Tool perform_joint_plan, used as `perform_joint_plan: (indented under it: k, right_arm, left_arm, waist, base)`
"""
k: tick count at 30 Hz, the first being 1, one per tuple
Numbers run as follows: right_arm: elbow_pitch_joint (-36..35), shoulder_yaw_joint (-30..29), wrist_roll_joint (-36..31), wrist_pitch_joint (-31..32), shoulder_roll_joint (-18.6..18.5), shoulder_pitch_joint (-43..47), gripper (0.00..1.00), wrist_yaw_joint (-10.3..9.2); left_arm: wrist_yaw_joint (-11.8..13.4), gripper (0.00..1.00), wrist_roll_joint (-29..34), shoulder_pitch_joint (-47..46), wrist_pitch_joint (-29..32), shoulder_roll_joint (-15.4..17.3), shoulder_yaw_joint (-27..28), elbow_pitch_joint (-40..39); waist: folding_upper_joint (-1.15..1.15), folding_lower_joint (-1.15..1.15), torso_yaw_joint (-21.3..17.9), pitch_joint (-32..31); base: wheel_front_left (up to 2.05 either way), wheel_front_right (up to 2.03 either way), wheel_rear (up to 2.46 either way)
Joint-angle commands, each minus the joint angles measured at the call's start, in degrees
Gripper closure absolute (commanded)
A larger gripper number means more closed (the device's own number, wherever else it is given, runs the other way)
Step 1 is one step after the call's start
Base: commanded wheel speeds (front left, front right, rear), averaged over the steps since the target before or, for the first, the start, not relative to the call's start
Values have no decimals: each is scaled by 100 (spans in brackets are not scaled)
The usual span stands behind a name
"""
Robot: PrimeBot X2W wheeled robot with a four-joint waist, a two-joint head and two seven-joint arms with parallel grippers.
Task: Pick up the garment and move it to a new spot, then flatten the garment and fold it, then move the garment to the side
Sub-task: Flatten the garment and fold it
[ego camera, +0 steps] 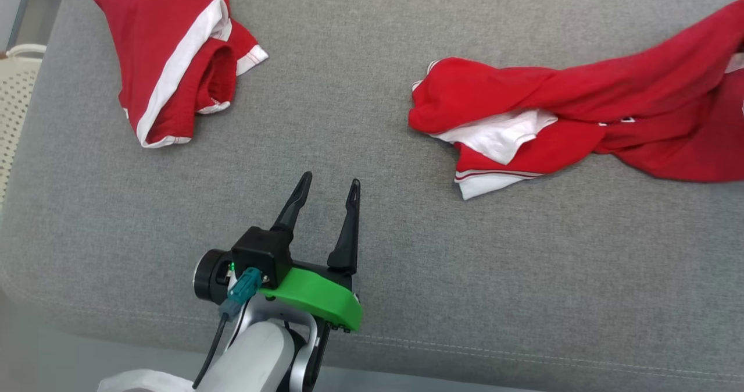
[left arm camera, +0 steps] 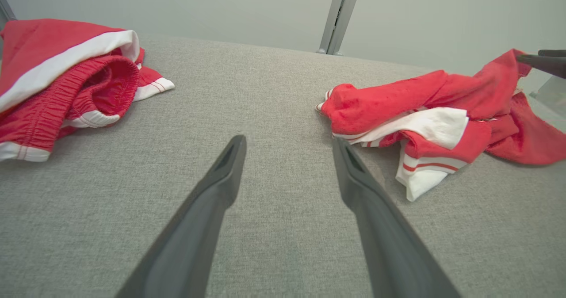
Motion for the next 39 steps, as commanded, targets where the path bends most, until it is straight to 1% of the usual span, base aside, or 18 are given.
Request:
perform_joint_plan:
  k: [1, 5, 7, 10, 13, 19, 22, 25, 28, 35, 39]
  right_arm:
    - [124, -30, -78, -98, 35, -120, 0, -9]
    - [436, 2, -137, -327, 86, -234, 0, -9]
    - [484, 108, -48, -525, 187, -247, 0, -9]
    - [432, 382, 134, -840, 330, -100, 0, -9]
    - [252, 677, 459, -1108, 441, 95, 0, -9]
    - [-516, 1142, 1071, -1366, 592, 695, 0, -9]
    - [-1039, 1236, 1305, -1410, 663, 1124, 0, -9]
    - [-1537, 1191, 1439, -1428, 700, 1580, 0, -9]
    - [-2019, 1134, 1406, -1439, 851, 2035, 0, -8]
    - [-2930, 900, 1068, -1314, 1270, 2853, 0, -8]
    - [-3356, 707, 897, -1187, 1536, 3165, 0, -9]
  left_arm:
    - [-16, 0, 11, -110, -8, -15, -15, 31]
    - [-22, 0, 1, -89, -15, -17, -49, 68]
    - [-16, 0, -24, -77, -40, 1, -26, 78]
    - [-8, 0, -38, -65, -43, 48, -14, 113]
    - [-28, 0, -47, -60, -36, 93, -16, 172]
    - [-134, 0, 7, -155, 3, 129, -112, 376]
    - [-234, 0, 13, -240, 57, 45, -244, 497]
    - [-348, 0, -42, -380, 116, -112, -342, 684]
    - [-448, 0, -29, -601, 180, -232, -435, 1016]
    - [-681, 0, 48, -1280, 325, -437, -605, 2016]
    - [-668, 0, 17, -1587, 294, -495, -568, 2579]
  waist:
    - [0, 0, 92, 130]
    - [0, 0, -106, 46]
    - [0, 0, -247, -16]
    - [0, 0, -512, -150]
    - [0, 0, -799, -334]
    - [0, 0, -1358, -747]
    - [0, 0, -1605, -927]
    - [0, 0, -1816, -1061]
    - [0, 0, -2016, -1121]
    - [0, 0, -2379, -1054]
    - [0, 0, -2512, -1009]
  base:
    - [0, 0, 0]
    - [0, 0, 0]
    - [0, 0, 0]
    - [0, 0, 0]
    - [0, 0, 0]
    - [0, 0, 0]
    - [0, 0, 0]
    - [0, 0, 0]
    - [0, 0, 0]
    - [0, 0, 0]
    - [0, 0, 0]
